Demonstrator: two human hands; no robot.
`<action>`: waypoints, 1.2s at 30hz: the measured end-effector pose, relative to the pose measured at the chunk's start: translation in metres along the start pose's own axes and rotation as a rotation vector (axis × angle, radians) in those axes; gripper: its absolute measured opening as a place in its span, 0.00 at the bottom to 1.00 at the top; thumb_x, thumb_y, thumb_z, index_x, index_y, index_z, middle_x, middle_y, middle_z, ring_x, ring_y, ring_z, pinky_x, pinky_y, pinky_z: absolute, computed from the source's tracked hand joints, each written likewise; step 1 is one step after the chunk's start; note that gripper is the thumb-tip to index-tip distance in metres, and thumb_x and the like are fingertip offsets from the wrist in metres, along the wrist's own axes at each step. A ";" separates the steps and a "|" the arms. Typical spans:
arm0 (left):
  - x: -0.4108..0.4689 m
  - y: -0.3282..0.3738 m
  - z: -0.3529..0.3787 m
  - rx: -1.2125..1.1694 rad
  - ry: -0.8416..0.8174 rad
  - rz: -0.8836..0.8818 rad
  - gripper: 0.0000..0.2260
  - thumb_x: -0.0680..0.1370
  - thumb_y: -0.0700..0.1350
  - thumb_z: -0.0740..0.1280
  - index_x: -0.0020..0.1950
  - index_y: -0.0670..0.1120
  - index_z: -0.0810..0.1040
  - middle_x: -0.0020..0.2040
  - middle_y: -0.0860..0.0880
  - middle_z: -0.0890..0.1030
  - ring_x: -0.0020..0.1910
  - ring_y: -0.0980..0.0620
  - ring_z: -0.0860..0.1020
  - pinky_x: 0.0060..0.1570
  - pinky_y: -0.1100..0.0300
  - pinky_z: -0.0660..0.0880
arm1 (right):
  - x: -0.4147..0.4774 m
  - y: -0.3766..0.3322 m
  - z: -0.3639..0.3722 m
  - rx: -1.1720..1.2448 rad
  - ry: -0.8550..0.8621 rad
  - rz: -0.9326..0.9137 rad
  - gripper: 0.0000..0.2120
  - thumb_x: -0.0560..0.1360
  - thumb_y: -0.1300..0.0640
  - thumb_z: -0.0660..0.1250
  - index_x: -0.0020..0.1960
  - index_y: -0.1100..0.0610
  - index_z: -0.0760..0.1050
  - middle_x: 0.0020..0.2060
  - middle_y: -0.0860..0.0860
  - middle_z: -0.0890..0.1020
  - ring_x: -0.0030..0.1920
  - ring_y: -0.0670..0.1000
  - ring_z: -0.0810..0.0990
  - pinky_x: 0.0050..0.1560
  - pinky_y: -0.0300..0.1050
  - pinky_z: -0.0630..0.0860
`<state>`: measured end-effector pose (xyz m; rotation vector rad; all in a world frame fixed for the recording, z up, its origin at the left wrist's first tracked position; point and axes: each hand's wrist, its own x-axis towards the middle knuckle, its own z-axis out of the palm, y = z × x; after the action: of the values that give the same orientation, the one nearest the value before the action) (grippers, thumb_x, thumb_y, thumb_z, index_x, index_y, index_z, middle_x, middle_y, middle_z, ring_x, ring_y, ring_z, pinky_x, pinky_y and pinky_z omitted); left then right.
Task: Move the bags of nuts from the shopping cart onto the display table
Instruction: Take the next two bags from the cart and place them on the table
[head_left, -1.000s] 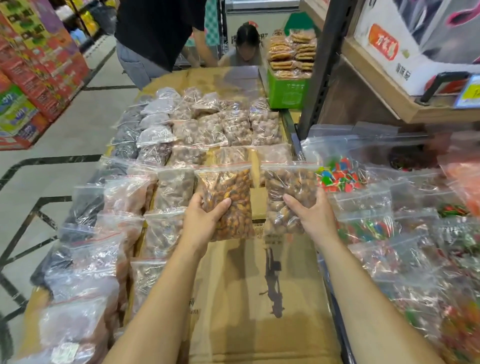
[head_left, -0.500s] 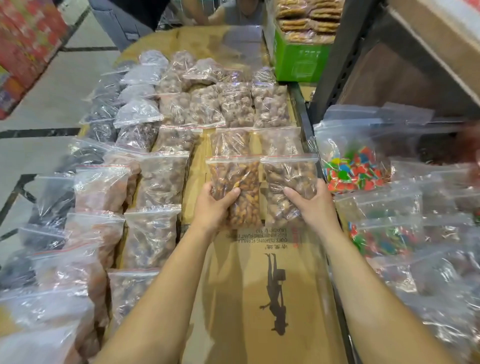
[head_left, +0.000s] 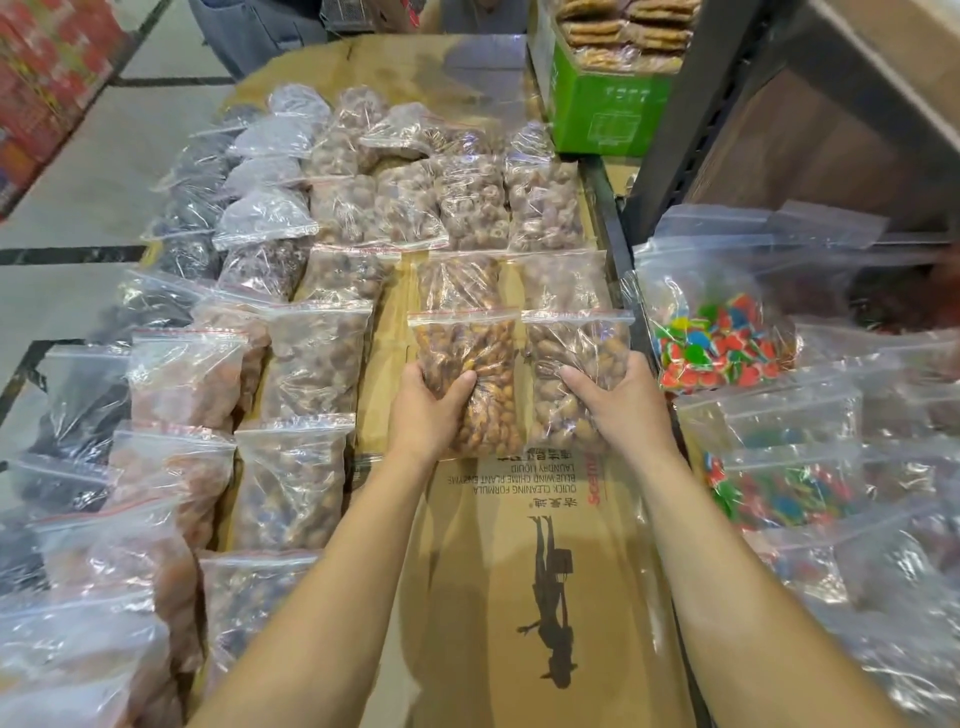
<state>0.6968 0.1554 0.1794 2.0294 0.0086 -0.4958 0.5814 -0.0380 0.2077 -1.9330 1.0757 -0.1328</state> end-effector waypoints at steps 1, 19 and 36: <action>0.001 0.000 0.000 0.058 0.016 0.003 0.25 0.78 0.60 0.74 0.65 0.46 0.73 0.60 0.46 0.82 0.61 0.43 0.81 0.62 0.42 0.79 | 0.000 -0.001 0.000 -0.043 0.007 0.006 0.26 0.75 0.36 0.76 0.60 0.51 0.69 0.52 0.48 0.81 0.52 0.54 0.81 0.47 0.49 0.72; -0.073 0.037 -0.033 0.691 -0.043 0.202 0.33 0.83 0.60 0.65 0.82 0.41 0.63 0.78 0.39 0.70 0.77 0.38 0.68 0.77 0.41 0.66 | -0.061 -0.021 -0.038 -0.595 -0.106 -0.159 0.42 0.84 0.35 0.60 0.86 0.59 0.53 0.82 0.60 0.63 0.81 0.61 0.61 0.80 0.61 0.61; -0.231 0.051 -0.043 1.138 -0.074 0.455 0.34 0.83 0.63 0.60 0.82 0.44 0.61 0.82 0.41 0.66 0.81 0.37 0.62 0.79 0.40 0.61 | -0.217 0.002 -0.100 -0.834 -0.030 -0.274 0.36 0.83 0.37 0.61 0.82 0.57 0.60 0.80 0.60 0.65 0.80 0.62 0.62 0.76 0.60 0.63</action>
<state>0.5110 0.2126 0.3207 2.9685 -0.9502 -0.2868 0.3992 0.0535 0.3317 -2.8132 0.9068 0.2353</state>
